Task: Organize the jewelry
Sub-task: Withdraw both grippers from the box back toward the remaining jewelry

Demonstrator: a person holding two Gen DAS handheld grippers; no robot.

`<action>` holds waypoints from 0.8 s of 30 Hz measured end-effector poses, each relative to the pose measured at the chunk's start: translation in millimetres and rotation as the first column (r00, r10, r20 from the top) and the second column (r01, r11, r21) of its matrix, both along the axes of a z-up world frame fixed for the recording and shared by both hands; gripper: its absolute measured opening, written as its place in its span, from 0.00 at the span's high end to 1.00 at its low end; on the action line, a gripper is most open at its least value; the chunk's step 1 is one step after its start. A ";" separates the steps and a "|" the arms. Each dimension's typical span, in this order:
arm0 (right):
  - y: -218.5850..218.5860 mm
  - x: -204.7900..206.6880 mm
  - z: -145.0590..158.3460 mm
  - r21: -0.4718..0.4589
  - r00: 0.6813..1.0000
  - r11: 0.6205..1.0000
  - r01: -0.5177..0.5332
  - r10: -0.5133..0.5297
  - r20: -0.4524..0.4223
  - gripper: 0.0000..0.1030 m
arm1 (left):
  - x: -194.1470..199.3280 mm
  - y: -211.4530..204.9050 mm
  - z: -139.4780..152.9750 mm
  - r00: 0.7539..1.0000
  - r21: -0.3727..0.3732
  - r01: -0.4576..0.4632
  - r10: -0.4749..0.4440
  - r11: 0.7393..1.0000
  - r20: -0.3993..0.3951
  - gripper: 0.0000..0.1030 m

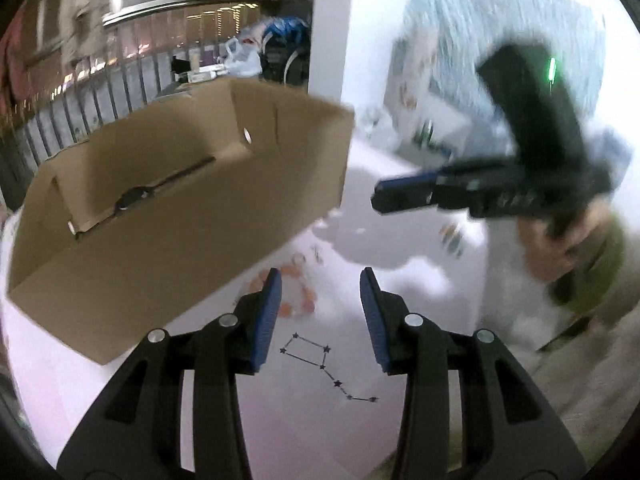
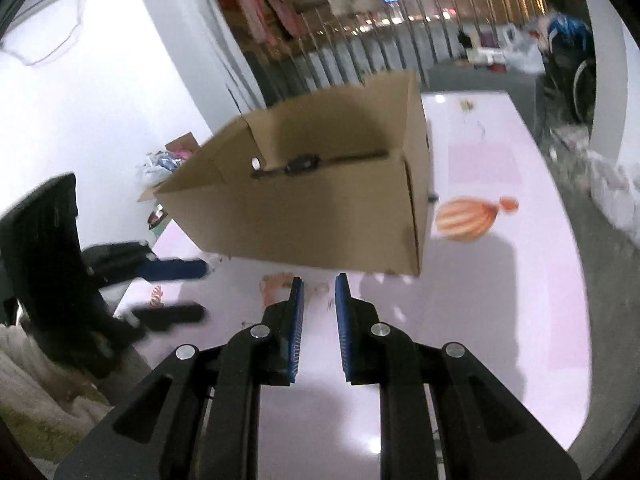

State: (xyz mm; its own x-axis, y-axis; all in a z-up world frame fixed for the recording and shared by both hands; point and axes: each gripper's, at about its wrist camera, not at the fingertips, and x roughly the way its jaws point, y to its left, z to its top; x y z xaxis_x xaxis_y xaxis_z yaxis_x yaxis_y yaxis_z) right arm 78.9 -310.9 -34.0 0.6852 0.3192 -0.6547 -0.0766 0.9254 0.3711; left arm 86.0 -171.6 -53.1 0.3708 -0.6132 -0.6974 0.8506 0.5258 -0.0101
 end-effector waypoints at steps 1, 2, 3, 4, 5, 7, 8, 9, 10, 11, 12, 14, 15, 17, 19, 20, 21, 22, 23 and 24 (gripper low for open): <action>1.0 0.0 -3.3 0.001 1.000 1.000 0.003 -0.003 -0.006 0.84 | -2.3 -8.3 -8.5 1.000 0.041 0.004 -0.005 0.999 0.031 0.63; 1.2 -0.1 -5.8 0.010 1.000 1.000 0.003 -0.003 -0.010 0.84 | -3.1 -15.3 -16.5 0.998 0.076 0.003 -0.007 0.997 0.055 0.63; 2.2 -0.8 -5.7 0.018 1.000 1.000 0.005 -0.004 -0.010 0.84 | -2.8 -20.5 -23.7 0.997 0.105 -0.005 -0.003 0.994 0.073 0.63; 2.4 -1.6 -6.4 0.025 1.000 1.000 0.007 -0.007 -0.009 0.84 | -1.3 -22.8 -28.2 0.997 0.120 -0.007 -0.003 0.993 0.077 0.63; 2.3 -2.4 -7.2 0.029 1.000 1.000 0.009 -0.009 -0.010 0.84 | 0.4 -26.4 -33.7 0.997 0.141 -0.010 -0.002 0.990 0.082 0.63; 3.1 -6.8 -8.8 0.035 1.000 0.999 0.013 -0.013 -0.011 0.84 | 3.4 -32.2 -44.0 0.994 0.190 -0.036 0.015 0.981 0.111 0.69; 2.8 -7.5 -9.2 0.038 1.000 0.999 0.016 -0.015 -0.011 0.84 | 4.0 -33.4 -43.5 0.990 0.191 -0.049 0.022 0.980 0.138 0.72; 2.2 -7.3 -9.3 0.040 1.000 0.999 0.019 -0.018 -0.012 0.84 | 3.7 -34.7 -43.7 0.990 0.192 -0.050 0.024 0.980 0.138 0.75; 1.7 -7.4 -9.6 0.042 1.000 0.999 0.021 -0.021 -0.013 0.84 | 5.3 -34.9 -43.4 0.992 0.190 -0.050 0.026 0.981 0.126 0.86; 1.3 -8.4 -10.2 0.045 1.000 0.999 0.023 -0.022 -0.014 0.84 | 8.7 -34.4 -42.6 0.995 0.180 -0.049 0.032 0.982 0.097 0.93; 0.9 -7.8 -10.3 0.046 1.000 0.999 0.024 -0.023 -0.015 0.84 | 11.0 -32.7 -41.6 0.996 0.168 -0.053 0.039 0.984 0.086 0.93; 0.9 -7.8 -11.0 0.050 1.000 0.998 0.027 -0.026 -0.016 0.84 | 18.3 -25.6 -32.7 0.997 0.110 -0.066 0.061 0.992 0.055 0.93; 0.4 -7.9 -11.5 0.052 0.999 0.998 0.028 -0.027 -0.017 0.84 | 21.2 -21.9 -27.3 0.997 0.079 -0.078 0.076 0.994 0.035 0.93; 0.1 -7.5 -12.5 0.055 0.999 0.998 0.029 -0.029 -0.017 0.84 | 31.7 -10.3 -14.3 0.994 -0.003 -0.110 0.110 0.994 -0.012 0.93; 0.6 -7.3 -13.4 0.059 0.999 0.998 0.030 -0.029 -0.020 0.84 | 43.1 10.1 6.9 0.986 -0.107 -0.153 0.145 0.982 -0.076 0.93; 1.0 -7.1 -13.2 0.059 0.999 0.998 0.031 -0.030 -0.022 0.84 | 45.2 20.5 13.2 0.983 -0.141 -0.169 0.155 0.975 -0.102 0.94; 1.1 -6.7 -13.4 0.058 0.999 0.998 0.031 -0.030 -0.024 0.84 | 49.4 34.9 22.1 0.975 -0.191 -0.192 0.165 0.963 -0.150 0.94; 0.8 -6.1 -13.2 0.058 0.999 0.998 0.032 -0.030 -0.025 0.84 | 53.9 45.8 27.5 0.967 -0.223 -0.212 0.172 0.952 -0.186 1.00; 1.0 -6.1 -13.8 0.061 0.999 0.998 0.031 -0.030 -0.026 0.84 | 55.5 60.7 33.0 0.958 -0.252 -0.236 0.181 0.938 -0.224 1.00; 1.3 -6.1 -14.2 0.064 0.999 0.997 0.031 -0.029 -0.027 0.84 | 55.8 68.3 34.7 0.954 -0.263 -0.247 0.186 0.932 -0.237 1.00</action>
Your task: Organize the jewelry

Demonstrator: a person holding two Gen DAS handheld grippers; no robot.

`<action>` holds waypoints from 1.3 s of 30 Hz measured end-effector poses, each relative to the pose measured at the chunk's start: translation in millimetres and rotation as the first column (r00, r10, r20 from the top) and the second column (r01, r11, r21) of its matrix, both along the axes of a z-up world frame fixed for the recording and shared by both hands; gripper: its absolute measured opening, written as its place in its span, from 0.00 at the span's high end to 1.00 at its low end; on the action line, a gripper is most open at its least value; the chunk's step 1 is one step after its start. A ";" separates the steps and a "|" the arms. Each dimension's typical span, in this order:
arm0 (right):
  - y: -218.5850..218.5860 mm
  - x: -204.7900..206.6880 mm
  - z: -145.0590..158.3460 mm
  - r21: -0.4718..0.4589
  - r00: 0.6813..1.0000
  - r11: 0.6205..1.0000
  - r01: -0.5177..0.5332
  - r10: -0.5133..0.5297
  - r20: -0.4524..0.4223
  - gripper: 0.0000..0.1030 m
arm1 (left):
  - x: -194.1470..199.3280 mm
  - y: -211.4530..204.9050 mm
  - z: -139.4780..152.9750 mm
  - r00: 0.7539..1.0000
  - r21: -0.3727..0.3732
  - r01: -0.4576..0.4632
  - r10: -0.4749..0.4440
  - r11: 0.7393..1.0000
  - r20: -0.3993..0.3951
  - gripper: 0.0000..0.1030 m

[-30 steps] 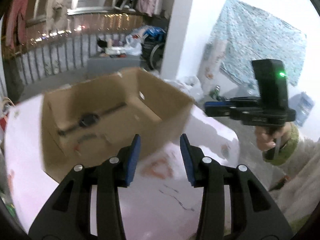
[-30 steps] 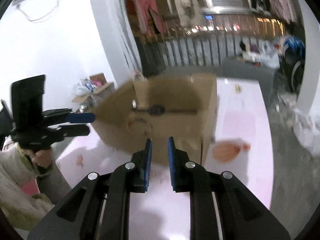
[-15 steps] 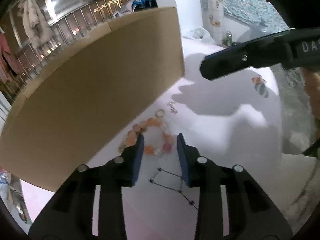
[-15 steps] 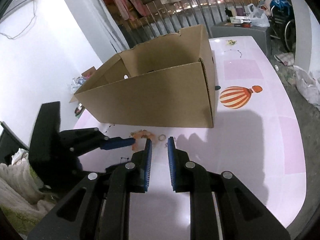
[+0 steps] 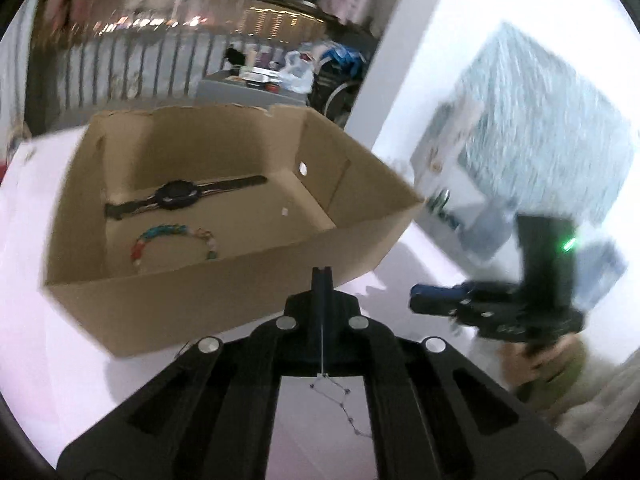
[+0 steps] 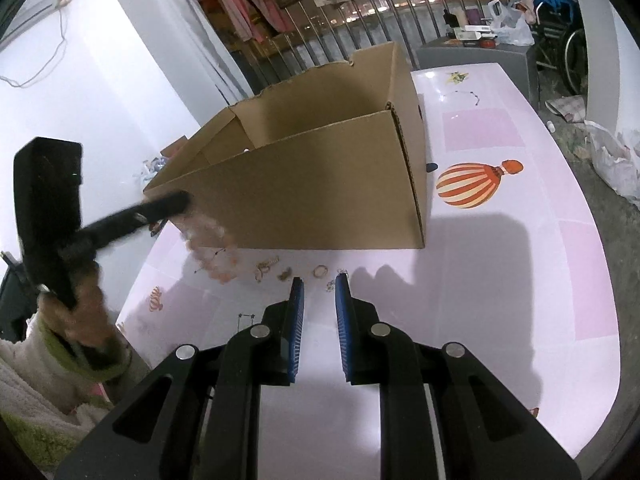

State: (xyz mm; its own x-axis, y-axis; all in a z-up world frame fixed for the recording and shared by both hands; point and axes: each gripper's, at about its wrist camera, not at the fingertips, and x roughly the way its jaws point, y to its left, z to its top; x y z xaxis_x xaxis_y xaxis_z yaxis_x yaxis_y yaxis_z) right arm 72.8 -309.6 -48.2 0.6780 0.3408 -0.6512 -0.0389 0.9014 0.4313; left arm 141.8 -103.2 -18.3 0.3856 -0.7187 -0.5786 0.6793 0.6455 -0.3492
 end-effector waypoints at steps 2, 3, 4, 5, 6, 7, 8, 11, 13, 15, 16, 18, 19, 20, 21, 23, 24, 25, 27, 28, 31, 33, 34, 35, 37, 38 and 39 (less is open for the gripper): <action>0.5 0.8 -2.1 0.005 1.000 1.000 -0.002 0.002 -0.005 0.84 | -2.6 22.1 0.2 0.999 -0.020 -0.037 0.037 0.999 -0.025 1.00; 0.7 1.7 -3.1 0.006 1.000 1.000 -0.003 0.003 -0.008 0.84 | -3.3 28.3 -3.2 0.998 -0.016 -0.050 0.049 0.999 -0.033 1.00; 1.3 2.5 -4.3 0.009 1.000 1.000 -0.005 0.005 -0.011 0.84 | -3.2 35.6 -8.2 0.997 -0.006 -0.068 0.068 0.998 -0.048 1.00; 2.1 3.5 -5.4 0.011 1.000 1.000 -0.007 0.007 -0.015 0.84 | -0.1 40.3 -13.3 0.994 0.013 -0.091 0.092 0.996 -0.064 1.00; 2.6 5.1 -6.4 0.013 1.000 1.000 -0.009 0.009 -0.017 0.84 | 2.7 44.4 -19.3 0.991 0.034 -0.111 0.113 0.993 -0.075 1.00; 3.2 6.3 -6.9 0.013 1.000 1.000 -0.011 0.011 -0.019 0.84 | 3.9 48.3 -25.8 0.987 0.059 -0.130 0.135 0.990 -0.086 1.00; 4.2 7.1 -7.3 0.012 1.000 1.000 -0.013 0.013 -0.020 0.84 | 2.8 53.7 -32.4 0.984 0.075 -0.145 0.152 0.987 -0.097 1.00; 5.8 7.3 -7.2 0.005 1.000 1.000 -0.018 0.018 -0.018 0.84 | 1.6 61.9 -42.9 0.978 0.082 -0.162 0.171 0.983 -0.120 1.00; 5.2 7.4 -7.6 0.002 1.000 1.000 -0.016 0.016 -0.021 0.84 | -1.7 55.9 -41.9 0.983 0.074 -0.137 0.145 0.988 -0.113 1.00; 4.0 7.9 -9.9 0.008 1.000 1.000 -0.011 0.011 -0.025 0.84 | -4.2 41.1 -40.7 0.990 0.069 -0.091 0.097 0.993 -0.099 0.94; 4.0 8.2 -10.8 0.008 1.000 1.000 -0.007 0.008 -0.027 0.84 | -6.4 30.8 -41.0 0.994 0.079 -0.065 0.072 0.995 -0.081 0.92; 4.6 8.7 -12.1 -0.005 1.000 1.000 -0.001 0.001 -0.028 0.84 | -14.6 13.0 -41.3 0.999 0.119 -0.031 0.034 0.992 -0.025 0.86; 5.5 8.9 -12.7 -0.016 1.000 1.000 0.000 -0.001 -0.029 0.84 | -17.8 2.3 -42.6 1.000 0.146 -0.016 0.016 0.989 0.005 0.80; 6.6 9.2 -13.0 -0.033 1.000 0.999 0.001 -0.002 -0.030 0.84 | -19.6 -8.8 -45.0 0.999 0.177 -0.003 -0.003 0.984 0.036 0.74; 6.8 9.2 -13.3 -0.044 1.000 0.999 0.001 -0.002 -0.030 0.84 | -21.2 -14.1 -46.5 0.998 0.196 0.002 -0.013 0.981 0.053 0.72; 7.4 8.7 -13.8 -0.056 1.000 0.998 -0.001 -0.001 -0.028 0.84 | -20.7 -30.9 -52.9 0.995 0.258 0.000 -0.026 0.966 0.098 0.70; 6.6 8.7 -14.3 -0.054 1.000 0.999 -0.001 -0.001 -0.028 0.84 | -20.4 -35.7 -56.8 0.993 0.286 -0.001 -0.032 0.958 0.113 0.70; 5.6 8.7 -14.8 -0.051 1.000 0.999 0.000 -0.001 -0.028 0.84 | -19.1 -39.3 -60.6 0.992 0.308 -0.004 -0.036 0.951 0.123 0.70; 3.5 8.8 -16.3 -0.043 1.000 0.999 0.003 -0.004 -0.028 0.84 | -15.7 -44.7 -64.8 0.991 0.329 -0.004 -0.040 0.944 0.126 0.70; 2.5 9.1 -17.2 -0.040 1.000 0.999 0.005 -0.006 -0.029 0.84 | -13.1 -46.5 -67.0 0.992 0.334 -0.006 -0.038 0.942 0.123 0.70; 1.7 10.2 -19.3 -0.034 1.000 0.999 0.006 -0.007 -0.031 0.84 | -4.6 -49.9 -73.0 0.993 0.348 -0.020 -0.021 0.937 0.115 0.72; 2.1 10.5 -20.1 -0.030 0.999 1.000 0.008 -0.009 -0.031 0.84 | 1.1 -51.3 -77.6 0.994 0.363 -0.032 -0.006 0.931 0.105 0.81; 2.0 10.7 -20.4 -0.027 0.999 1.000 0.007 -0.008 -0.031 0.84 | 2.2 -51.5 -79.5 0.993 0.367 -0.047 0.003 0.929 0.118 0.86; 2.4 10.5 -20.2 -0.027 0.999 1.000 0.007 -0.008 -0.032 0.84 | 3.1 -51.9 -81.0 0.993 0.368 -0.045 0.000 0.929 0.121 0.87; 1.9 10.7 -21.2 -0.025 0.999 1.000 0.008 -0.008 -0.033 0.84 | 3.4 -52.6 -81.5 0.992 0.371 -0.037 -0.011 0.928 0.124 0.91; 1.6 10.9 -21.8 -0.023 0.999 1.000 0.008 -0.009 -0.035 0.84 | 2.4 -53.2 -80.8 0.992 0.371 -0.033 -0.016 0.928 0.127 0.91; 1.6 11.2 -22.2 -0.022 0.999 1.000 0.009 -0.010 -0.037 0.84 | 1.3 -53.0 -80.9 0.991 0.371 -0.025 -0.024 0.928 0.128 0.91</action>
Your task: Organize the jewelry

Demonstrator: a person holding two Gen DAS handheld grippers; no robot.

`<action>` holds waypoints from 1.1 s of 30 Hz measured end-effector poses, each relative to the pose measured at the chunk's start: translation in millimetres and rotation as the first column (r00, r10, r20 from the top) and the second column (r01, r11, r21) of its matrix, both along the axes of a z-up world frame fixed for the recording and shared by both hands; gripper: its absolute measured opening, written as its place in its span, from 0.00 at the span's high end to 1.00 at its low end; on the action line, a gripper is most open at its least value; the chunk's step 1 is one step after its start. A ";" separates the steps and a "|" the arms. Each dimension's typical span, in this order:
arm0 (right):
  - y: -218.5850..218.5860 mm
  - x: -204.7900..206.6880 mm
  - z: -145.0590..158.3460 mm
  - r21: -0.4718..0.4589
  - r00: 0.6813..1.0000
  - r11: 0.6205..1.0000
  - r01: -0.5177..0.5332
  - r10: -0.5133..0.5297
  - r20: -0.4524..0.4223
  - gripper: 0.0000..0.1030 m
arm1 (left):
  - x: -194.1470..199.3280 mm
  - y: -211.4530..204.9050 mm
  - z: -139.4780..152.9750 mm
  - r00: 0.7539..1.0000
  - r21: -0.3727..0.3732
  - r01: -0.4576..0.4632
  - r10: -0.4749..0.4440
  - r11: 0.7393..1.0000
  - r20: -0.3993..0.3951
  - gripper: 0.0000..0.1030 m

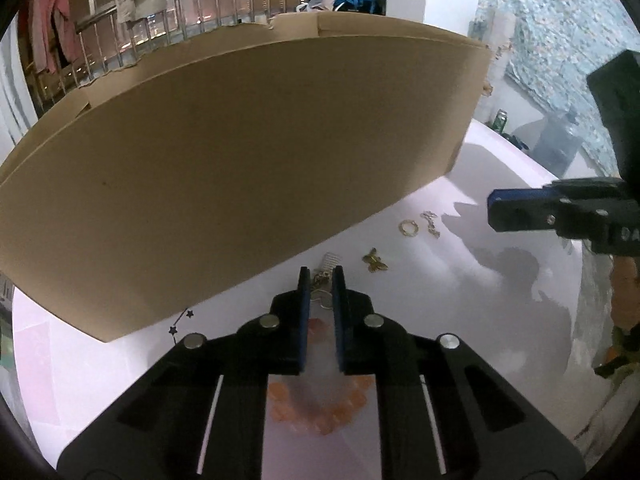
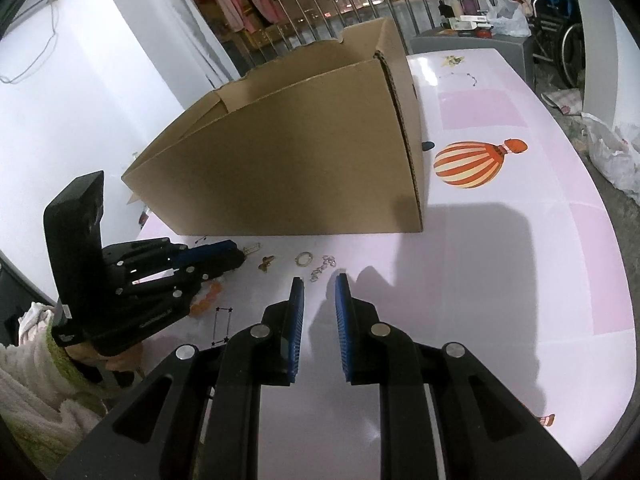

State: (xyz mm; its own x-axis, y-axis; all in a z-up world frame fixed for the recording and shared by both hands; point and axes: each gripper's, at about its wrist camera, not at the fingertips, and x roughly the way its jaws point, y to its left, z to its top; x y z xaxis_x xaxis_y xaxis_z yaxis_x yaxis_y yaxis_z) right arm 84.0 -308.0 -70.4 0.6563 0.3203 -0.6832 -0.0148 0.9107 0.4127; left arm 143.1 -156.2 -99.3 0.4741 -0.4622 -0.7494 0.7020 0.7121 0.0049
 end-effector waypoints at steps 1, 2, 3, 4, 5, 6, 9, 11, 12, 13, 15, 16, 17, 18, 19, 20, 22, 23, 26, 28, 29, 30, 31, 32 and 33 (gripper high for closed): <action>0.0 0.5 -0.5 0.001 1.000 1.000 0.001 -0.001 -0.002 0.84 | -0.6 0.0 0.3 1.000 0.000 0.008 -0.008 1.000 -0.002 0.91; 0.1 0.6 -0.6 0.002 1.000 1.000 0.002 -0.002 -0.003 0.84 | -2.7 0.7 0.0 1.000 0.000 0.020 -0.020 1.000 -0.004 0.91; 0.2 0.6 -0.6 0.004 1.000 1.000 0.002 -0.002 -0.004 0.84 | -6.5 3.2 0.3 1.000 0.001 0.026 -0.026 1.000 -0.004 0.91; 0.2 0.5 -0.7 0.004 1.000 1.000 0.002 -0.002 -0.004 0.84 | -10.6 2.4 1.1 0.999 0.003 0.037 -0.037 0.999 -0.005 0.91; 0.4 0.4 -0.5 0.003 1.000 1.000 0.001 -0.001 -0.003 0.84 | -11.6 2.8 2.0 0.999 0.003 0.041 -0.041 0.999 -0.008 0.91; 0.6 0.4 0.0 0.002 1.000 1.000 0.000 0.000 -0.003 0.84 | -15.2 4.7 2.5 0.999 0.003 0.046 -0.046 0.999 -0.012 0.91; 0.9 -0.3 1.3 -0.001 1.000 1.000 0.000 0.000 0.001 0.84 | -23.1 9.6 3.1 0.998 -0.002 0.057 -0.057 0.998 -0.018 0.91; 1.0 -1.0 2.1 -0.003 1.000 1.000 0.000 0.000 0.003 0.84 | -28.1 13.5 3.2 0.997 -0.011 0.067 -0.067 0.998 -0.024 0.91; 0.6 -1.2 2.4 -0.003 1.000 1.000 0.000 0.000 0.003 0.84 | -29.8 15.5 3.3 0.997 -0.018 0.069 -0.069 0.997 -0.028 0.92; 0.7 -1.4 2.7 -0.005 1.000 1.000 0.000 0.000 0.004 0.84 | -30.7 16.6 3.0 0.997 -0.023 0.068 -0.068 0.997 -0.031 0.97; 0.7 -1.9 3.3 -0.006 1.000 1.000 -0.001 0.001 0.005 0.84 | -31.2 18.5 3.6 0.997 -0.037 0.067 -0.068 0.997 -0.045 1.00; 1.1 -2.0 3.7 -0.007 1.000 1.000 -0.002 0.002 0.006 0.84 | -31.1 19.2 4.3 0.997 -0.045 0.064 -0.067 0.997 -0.049 1.00; 1.2 -2.2 3.7 -0.007 1.000 1.000 -0.003 0.003 0.007 0.84 | -31.7 20.2 5.3 0.997 -0.055 0.064 -0.067 0.996 -0.049 1.00; 2.0 -2.3 4.1 -0.009 1.000 1.000 -0.005 0.005 0.009 0.84 | -32.2 20.0 6.1 0.997 -0.057 0.065 -0.067 0.996 -0.048 1.00; 2.2 -2.4 4.5 -0.010 1.000 1.000 -0.007 0.007 0.009 0.84 | -32.5 20.2 7.1 0.997 -0.057 0.066 -0.068 0.996 -0.045 1.00; 2.3 -2.6 4.8 -0.011 1.000 1.000 -0.008 0.008 0.010 0.84 | -33.2 19.5 7.9 0.997 -0.054 0.068 -0.071 0.996 -0.041 1.00; 2.6 -2.8 5.5 -0.010 1.000 1.000 -0.012 0.012 0.013 0.84 | -35.4 18.2 8.6 0.997 -0.048 0.073 -0.075 0.996 -0.036 1.00; 2.3 -3.6 5.8 -0.009 1.000 1.000 -0.015 0.016 0.015 0.84 | -36.3 17.2 9.0 0.997 -0.044 0.075 -0.077 0.996 -0.032 0.98; 5.5 -3.8 7.5 -0.011 0.999 0.999 -0.040 0.040 0.023 0.84 | -39.4 16.1 9.9 0.996 -0.035 0.088 -0.089 0.995 -0.025 0.78; 8.3 -3.4 8.2 -0.020 0.998 0.998 -0.053 0.053 0.025 0.84 | -41.8 14.8 9.1 0.996 -0.026 0.090 -0.090 0.996 -0.010 0.76; 10.3 -2.6 8.2 -0.029 0.998 0.998 -0.059 0.060 0.025 0.84 | -41.9 14.4 8.5 0.996 -0.021 0.090 -0.091 0.996 -0.008 0.76; 11.9 -2.0 8.5 -0.031 0.998 0.998 -0.063 0.064 0.025 0.84 | -41.5 13.1 8.0 0.996 -0.018 0.089 -0.089 0.996 -0.005 0.76; 13.2 -1.4 8.4 -0.032 0.997 0.997 -0.066 0.067 0.024 0.84 | -40.8 12.3 7.8 0.996 -0.017 0.090 -0.090 0.996 -0.004 0.76; 14.4 -1.1 8.6 -0.031 0.997 0.997 -0.068 0.068 0.025 0.84 | -40.1 9.8 7.6 0.996 -0.015 0.094 -0.094 0.995 -0.004 0.76; 15.1 -1.4 9.2 -0.031 0.997 0.997 -0.068 0.069 0.025 0.84 | -39.4 9.3 7.6 0.995 -0.012 0.097 -0.097 0.995 -0.002 0.76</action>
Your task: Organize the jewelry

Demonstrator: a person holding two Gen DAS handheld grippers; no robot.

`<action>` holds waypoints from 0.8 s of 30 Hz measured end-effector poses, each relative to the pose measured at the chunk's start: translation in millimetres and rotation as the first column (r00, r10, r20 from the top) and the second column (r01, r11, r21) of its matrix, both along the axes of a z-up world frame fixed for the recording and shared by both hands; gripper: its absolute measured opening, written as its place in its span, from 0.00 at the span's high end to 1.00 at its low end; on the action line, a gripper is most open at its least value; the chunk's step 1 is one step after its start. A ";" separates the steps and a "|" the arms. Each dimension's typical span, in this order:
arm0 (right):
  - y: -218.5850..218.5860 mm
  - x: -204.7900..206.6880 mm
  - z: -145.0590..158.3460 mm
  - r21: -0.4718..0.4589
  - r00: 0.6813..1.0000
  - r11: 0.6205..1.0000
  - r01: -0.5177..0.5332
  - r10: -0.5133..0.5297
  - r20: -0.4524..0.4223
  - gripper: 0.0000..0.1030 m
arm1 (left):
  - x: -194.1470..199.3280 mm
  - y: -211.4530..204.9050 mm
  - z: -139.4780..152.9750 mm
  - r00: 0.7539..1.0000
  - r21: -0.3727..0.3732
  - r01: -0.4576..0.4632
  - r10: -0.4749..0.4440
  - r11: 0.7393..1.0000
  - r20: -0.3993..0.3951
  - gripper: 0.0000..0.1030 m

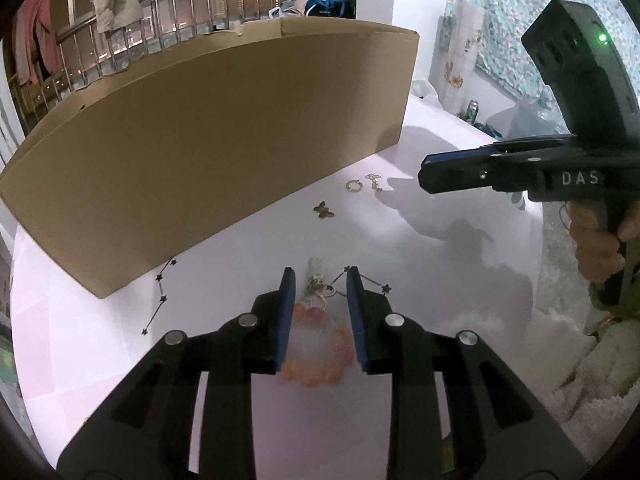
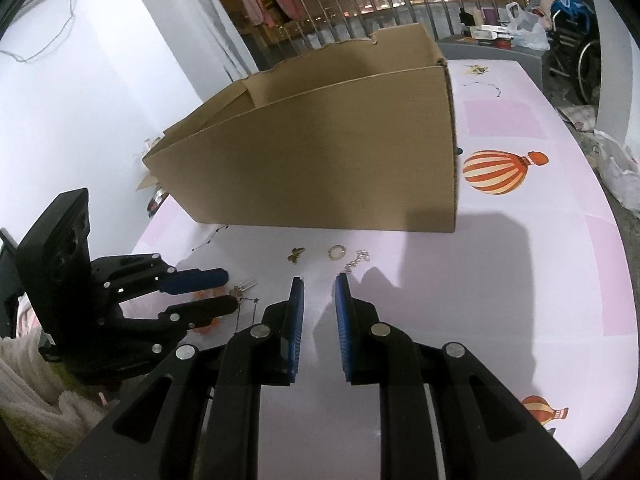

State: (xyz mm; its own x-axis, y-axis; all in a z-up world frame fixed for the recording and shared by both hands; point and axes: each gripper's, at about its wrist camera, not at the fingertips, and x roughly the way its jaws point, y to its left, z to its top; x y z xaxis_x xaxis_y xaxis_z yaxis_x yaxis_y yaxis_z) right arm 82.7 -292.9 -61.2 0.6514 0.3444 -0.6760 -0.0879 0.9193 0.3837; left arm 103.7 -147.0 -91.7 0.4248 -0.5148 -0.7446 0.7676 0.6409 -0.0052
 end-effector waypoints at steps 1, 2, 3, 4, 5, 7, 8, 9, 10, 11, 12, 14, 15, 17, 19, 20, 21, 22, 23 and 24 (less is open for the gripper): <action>0.1 0.1 0.6 0.000 1.000 1.000 0.001 -0.001 0.001 0.84 | 0.8 -2.1 -0.1 1.000 0.006 0.001 -0.001 1.000 0.006 0.77; 0.3 -0.2 0.8 0.000 1.000 1.000 0.003 -0.003 0.002 0.84 | 1.7 -5.2 -0.6 1.000 0.014 0.005 -0.005 1.000 0.011 0.82; -0.3 -0.6 1.0 0.001 1.000 1.000 0.006 -0.006 0.002 0.84 | 2.7 -6.5 -1.5 1.000 0.018 0.008 -0.008 1.000 0.009 0.84; -0.7 -1.2 0.9 0.002 1.000 1.000 0.008 -0.008 0.002 0.84 | 3.6 -7.9 -2.6 1.000 0.022 0.010 -0.010 1.000 0.005 0.87; -2.0 -1.9 0.7 0.002 1.000 1.000 0.010 -0.010 0.002 0.84 | 5.3 -9.7 -3.2 1.000 0.024 0.012 -0.012 1.000 -0.001 0.89; -3.7 -3.2 0.0 0.003 1.000 1.000 0.017 -0.017 0.000 0.84 | 7.5 -10.9 -4.0 1.000 0.024 0.013 -0.012 1.000 -0.005 0.93; -4.3 -3.7 -0.5 0.004 1.000 1.000 0.021 -0.021 -0.001 0.84 | 8.4 -11.3 -4.0 1.000 0.025 0.012 -0.012 1.000 -0.006 0.94; -4.2 -4.1 -0.9 0.006 1.000 1.000 0.023 -0.023 -0.002 0.84 | 9.5 -11.7 -3.8 1.000 0.025 0.011 -0.011 1.000 -0.008 0.94; -4.5 -4.5 -1.3 0.008 1.000 1.000 0.026 -0.026 -0.002 0.84 | 10.1 -11.4 -3.9 1.000 0.024 0.010 -0.010 1.000 -0.010 0.94; -4.6 -4.9 -1.7 0.010 1.000 1.000 0.028 -0.028 -0.002 0.84 | 10.8 -11.4 -3.7 1.000 0.023 0.008 -0.008 1.000 -0.011 0.94; -4.5 -4.8 -2.0 0.011 1.000 1.000 0.028 -0.028 -0.001 0.84 | 11.2 -11.2 -3.9 1.000 0.021 0.008 -0.008 1.000 -0.012 0.94; -4.2 -4.9 -2.6 0.013 1.000 0.999 0.029 -0.029 -0.001 0.84 | 11.9 -11.5 -3.3 1.000 0.014 0.006 -0.006 1.000 -0.011 0.99; -4.3 -4.9 -2.6 0.013 1.000 1.000 0.028 -0.028 -0.001 0.84 | 12.2 -11.9 -2.0 1.000 0.004 0.009 -0.009 1.000 -0.015 0.99; -4.3 -5.0 -2.7 0.014 1.000 0.999 0.029 -0.029 0.000 0.84 | 12.4 -14.2 0.4 1.000 -0.012 0.010 -0.011 1.000 -0.015 0.99; -4.9 -5.6 -2.8 0.015 1.000 0.999 0.031 -0.031 0.002 0.84 | 11.4 -16.3 4.8 0.999 -0.050 0.021 -0.023 0.999 -0.024 0.99; -5.4 -5.8 -2.9 0.017 0.999 0.999 0.033 -0.033 0.002 0.84 | 11.2 -17.2 6.5 0.999 -0.067 0.026 -0.028 0.997 -0.028 0.99; -5.8 -6.1 -3.0 0.018 0.999 0.999 0.035 -0.035 0.002 0.84 | 9.9 -18.0 9.0 0.999 -0.095 0.036 -0.040 0.995 -0.034 0.99; -6.1 -6.4 -3.3 0.019 0.999 0.999 0.037 -0.037 0.001 0.84 | 8.3 -18.7 10.6 0.998 -0.116 0.046 -0.051 0.992 -0.039 0.99; -6.8 -6.5 -3.3 0.021 0.999 0.999 0.037 -0.037 0.001 0.84 | 7.0 -19.9 10.8 0.997 -0.125 0.055 -0.061 0.991 -0.046 0.99; -7.1 -6.7 -4.0 0.022 0.999 0.999 0.040 -0.040 -0.001 0.84 | 6.4 -20.6 9.2 0.997 -0.123 0.059 -0.065 0.991 -0.050 0.97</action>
